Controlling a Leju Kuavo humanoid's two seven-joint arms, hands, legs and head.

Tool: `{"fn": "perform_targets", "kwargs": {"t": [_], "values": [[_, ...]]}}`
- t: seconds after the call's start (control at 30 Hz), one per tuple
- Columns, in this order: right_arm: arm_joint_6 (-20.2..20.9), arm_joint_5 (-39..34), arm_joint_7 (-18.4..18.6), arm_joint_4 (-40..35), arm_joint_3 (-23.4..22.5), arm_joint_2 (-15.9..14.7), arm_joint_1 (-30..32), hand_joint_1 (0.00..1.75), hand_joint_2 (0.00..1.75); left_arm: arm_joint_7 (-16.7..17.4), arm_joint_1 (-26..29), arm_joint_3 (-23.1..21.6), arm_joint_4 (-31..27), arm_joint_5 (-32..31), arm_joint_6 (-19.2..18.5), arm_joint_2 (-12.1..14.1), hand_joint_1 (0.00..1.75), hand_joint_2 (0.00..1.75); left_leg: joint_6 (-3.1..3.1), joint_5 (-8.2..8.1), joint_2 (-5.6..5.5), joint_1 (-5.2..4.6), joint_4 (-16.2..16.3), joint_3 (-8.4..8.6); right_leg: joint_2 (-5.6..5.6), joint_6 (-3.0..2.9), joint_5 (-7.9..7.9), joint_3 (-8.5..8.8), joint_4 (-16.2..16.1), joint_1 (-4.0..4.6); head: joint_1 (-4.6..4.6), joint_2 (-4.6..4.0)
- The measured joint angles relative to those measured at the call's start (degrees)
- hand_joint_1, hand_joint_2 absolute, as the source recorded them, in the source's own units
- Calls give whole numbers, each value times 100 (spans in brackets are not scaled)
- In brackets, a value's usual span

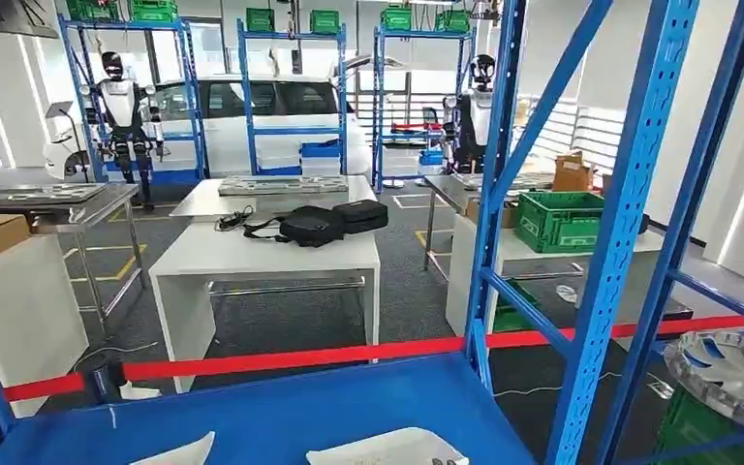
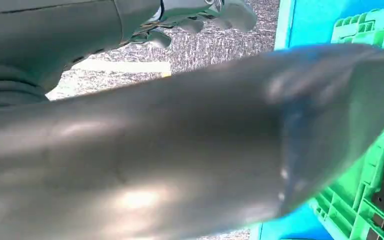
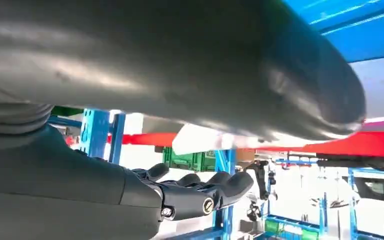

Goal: Take the parts from the cabinet and place them on the table.

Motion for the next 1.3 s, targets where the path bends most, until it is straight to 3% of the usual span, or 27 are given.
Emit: {"fn": "perform_targets", "kwargs": {"t": [0.03,0.1,0.13,0.17,0.2,0.23,0.3,0.33,0.43,0.5,0.53,0.63,0.67,0.7,0.73,0.8,0.83,0.87,0.9,0.97,1.03,1.07,1.13,1.17,1.2,1.23,1.3], "values": [[-2,0,0,0,0,0,-2,0,0,4,-5,-2,0,-2,0,0,0,0,23,20,-1,-2,-12,-10,-1,-11,-218,-109,245,17,9,0],[-4,2,-2,2,0,0,16,0,0,4,-4,-2,0,0,-2,0,0,0,29,23,10,-12,-6,-31,2,-13,-707,-500,1184,26,11,0],[-4,2,-2,2,0,-2,43,0,0,4,-4,-2,0,0,-13,0,0,0,34,18,8,-25,-5,-36,2,-20,-871,-688,1634,32,13,0],[-4,2,0,7,0,-7,70,0,0,2,-1,-2,0,0,-20,0,0,0,31,15,5,-30,0,-36,2,-32,-886,-769,1835,40,13,0],[0,2,0,17,-2,-13,84,0,0,2,-1,-2,0,0,-26,0,0,0,20,5,-2,-31,8,-33,2,-52,-783,-701,1724,47,15,0],[0,2,0,20,-2,-15,84,0,0,0,-1,-2,0,0,-39,0,0,0,6,-8,-7,-30,19,-28,1,-79,-606,-514,1384,55,18,0],[-2,2,0,20,-2,-15,67,0,0,-4,-2,-2,2,0,-50,-2,0,0,-36,-56,-11,-30,38,7,-1,-149,-211,93,297,67,17,0],[-2,2,0,20,0,-15,59,0,0,-4,-3,-2,2,0,-52,-7,0,0,-68,-75,-4,-45,36,1,-4,-183,-356,171,162,98,15,0],[-4,0,0,20,-2,-26,65,0,0,-9,-9,-2,2,0,-52,-7,0,0,-196,-115,-4,-23,-2,36,4,-278,-376,172,138,170,4,0],[-7,2,0,13,-2,-20,62,0,0,-9,-18,-2,-2,0,-52,-2,0,0,-274,-167,-9,-7,-20,56,8,-348,-364,261,53,102,7,0],[-13,2,0,13,-2,-15,57,0,0,-13,-25,-2,0,0,-52,-4,0,0,-299,-228,-5,-1,140,28,7,-390,-388,331,29,100,0,0],[-11,2,0,15,-2,-13,60,0,0,-9,-32,-2,0,0,-52,11,0,0,-367,-723,-7,8,1448,-732,0,-455,-467,405,31,102,-15,0],[-9,0,0,17,-2,-13,72,0,0,-9,-18,-2,2,0,-52,11,0,0,-383,-768,-7,9,1765,-958,2,-456,-496,423,34,102,-20,0],[-9,2,-2,17,-2,-13,84,0,0,-7,-8,-2,2,0,-52,11,0,0,-390,-661,-6,16,1807,-1059,6,-450,-523,450,39,101,-20,0],[-7,2,-2,17,-2,-13,91,0,0,-7,-5,-2,2,0,-52,11,0,0,-391,-410,-5,25,1574,-1010,15,-435,-559,496,43,97,-24,0],[-7,0,0,17,-2,-13,88,0,0,-9,-8,-4,-2,0,-52,20,0,0,-394,274,2,42,541,-598,17,-381,-660,615,70,74,-28,0],[-9,2,-2,17,-2,-13,85,0,0,-11,-5,-4,0,0,-52,20,0,0,-398,363,16,49,187,-470,14,-339,-712,639,86,75,-30,0],[-7,2,0,17,-2,-13,70,0,0,-11,-14,-2,4,0,-52,18,0,0,-367,254,3,-3,80,-355,32,-289,-749,625,125,121,-37,-4],[-7,2,-2,17,-2,-13,67,0,0,-4,-17,-4,4,0,-52,17,0,0,-269,244,-6,10,122,-381,28,-264,-741,622,102,125,-24,-2],[-7,2,0,17,-2,-13,72,0,0,-2,-1,-2,7,0,-55,13,0,0,-177,205,-17,2,113,-397,25,-201,-710,650,113,126,-22,0],[-11,2,2,17,-2,-15,67,0,0,-15,-2,-4,7,0,-70,11,0,0,-100,211,-29,27,85,-315,13,-158,-804,615,263,112,-7,0],[-11,4,2,17,-2,-15,55,0,0,-15,-6,-4,4,2,-68,11,0,0,-78,197,-27,26,82,-301,9,-144,-948,470,537,112,-2,0],[-11,4,4,17,-2,-15,72,0,0,-15,-6,-4,4,2,-68,11,0,0,-30,164,-26,2,85,-289,10,-121,-1334,-51,1438,118,4,0],[-11,4,15,20,-2,-15,98,0,0,-15,-5,-4,4,2,-68,11,0,0,-11,151,-28,-14,87,-284,10,-125,-1430,-282,1784,121,7,0],[-9,4,22,22,-2,-15,118,0,0,-13,-2,-4,4,2,-68,13,0,0,-1,134,-34,-31,91,-274,11,-148,-1381,-395,1871,129,7,0],[-9,4,32,22,-2,-20,130,0,0,-11,2,-4,4,2,-68,13,0,0,-1,115,-44,-44,94,-253,11,-189,-1211,-364,1688,141,9,0],[-9,9,20,22,-2,-20,121,0,0,-7,-1,-4,7,15,-70,7,0,0,-7,55,-54,-74,97,-184,10,-292,-625,8,757,187,13,0]]}}
